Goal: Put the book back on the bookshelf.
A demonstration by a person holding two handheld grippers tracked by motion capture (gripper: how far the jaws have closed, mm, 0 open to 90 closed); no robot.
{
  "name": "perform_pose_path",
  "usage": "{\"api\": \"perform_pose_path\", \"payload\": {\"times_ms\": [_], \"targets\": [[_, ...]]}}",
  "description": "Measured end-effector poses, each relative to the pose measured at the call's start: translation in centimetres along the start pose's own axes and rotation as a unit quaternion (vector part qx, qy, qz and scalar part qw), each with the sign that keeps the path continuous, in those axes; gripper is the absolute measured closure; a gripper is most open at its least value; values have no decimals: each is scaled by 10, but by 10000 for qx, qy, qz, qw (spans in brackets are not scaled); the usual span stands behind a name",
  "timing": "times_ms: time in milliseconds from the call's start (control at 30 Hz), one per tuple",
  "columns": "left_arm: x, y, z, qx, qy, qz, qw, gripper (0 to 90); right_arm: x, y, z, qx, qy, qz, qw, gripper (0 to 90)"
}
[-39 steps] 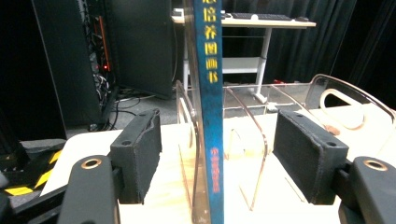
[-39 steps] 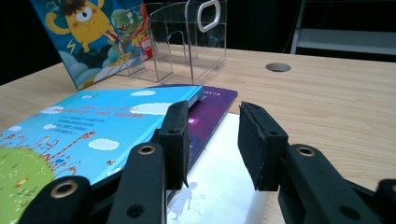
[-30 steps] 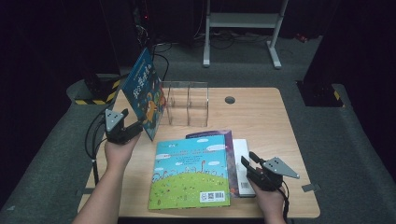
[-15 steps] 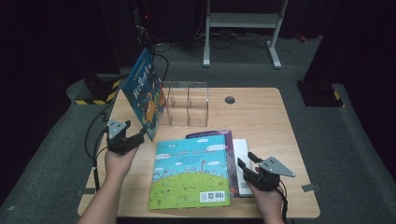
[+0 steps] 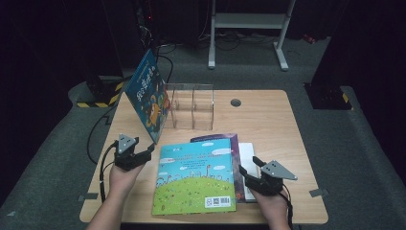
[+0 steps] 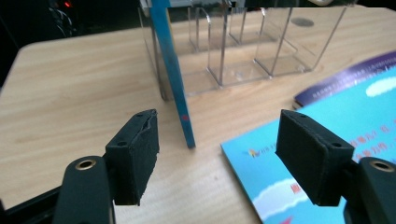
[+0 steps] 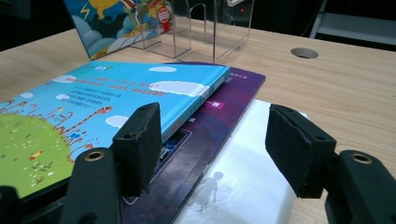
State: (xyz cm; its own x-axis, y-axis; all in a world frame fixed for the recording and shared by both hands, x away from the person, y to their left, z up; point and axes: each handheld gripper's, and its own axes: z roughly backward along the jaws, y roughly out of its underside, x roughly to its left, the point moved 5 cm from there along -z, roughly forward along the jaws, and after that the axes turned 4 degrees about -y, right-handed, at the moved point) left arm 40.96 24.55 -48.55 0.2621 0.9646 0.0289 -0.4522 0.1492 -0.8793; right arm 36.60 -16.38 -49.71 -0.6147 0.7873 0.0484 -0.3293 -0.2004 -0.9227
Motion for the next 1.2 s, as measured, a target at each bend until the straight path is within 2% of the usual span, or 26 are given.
{"api": "perform_pose_path", "payload": {"times_ms": [133, 233, 267, 333, 400, 467, 567, 633, 833, 967, 1067, 1200], "targets": [[-3, 12, -1, 161, 67, -22, 9998, 294, 1, 1, -1, 5, 40, 67, 10000, 333], [-6, 20, -2, 245, 212, 21, 9995, 292, 2, 1, -2, 43, 61, 103, 9999, 323], [-7, 22, -2, 265, 268, -8, 9993, 292, 2, 1, -3, 58, 61, 103, 9999, 318], [-11, 26, -1, 253, 251, -123, 9993, 296, 3, 1, -4, 48, 45, 115, 9999, 310], [-13, 30, 0, 274, 330, -38, 9991, 282, 4, 1, -4, 90, 30, 115, 9999, 300], [-16, 35, 1, 359, 513, 165, 9979, 262, 6, 1, -5, 103, -12, 101, 9999, 300], [-19, 41, 3, 473, 603, 386, 9963, 255, 8, 0, -5, 95, -42, 127, 9999, 307], [-21, 45, 5, 528, 589, 416, 9960, 256, 10, 0, -5, 100, -54, 138, 9998, 307], [-32, 58, 9, 826, 761, 449, 9927, 215, 14, -1, -6, 185, -157, 160, 9996, 305], [-40, 69, 11, 1110, 981, 389, 9882, 181, 19, -1, -7, 214, -203, 213, 9993, 307], [-45, 74, 13, 1153, 1188, 438, 9852, 157, 21, 0, -8, 254, -244, 201, 9992, 299], [-49, 78, 14, 1273, 1260, 384, 9831, 140, 25, 2, -11, 357, -300, 197, 9987, 282]]}}
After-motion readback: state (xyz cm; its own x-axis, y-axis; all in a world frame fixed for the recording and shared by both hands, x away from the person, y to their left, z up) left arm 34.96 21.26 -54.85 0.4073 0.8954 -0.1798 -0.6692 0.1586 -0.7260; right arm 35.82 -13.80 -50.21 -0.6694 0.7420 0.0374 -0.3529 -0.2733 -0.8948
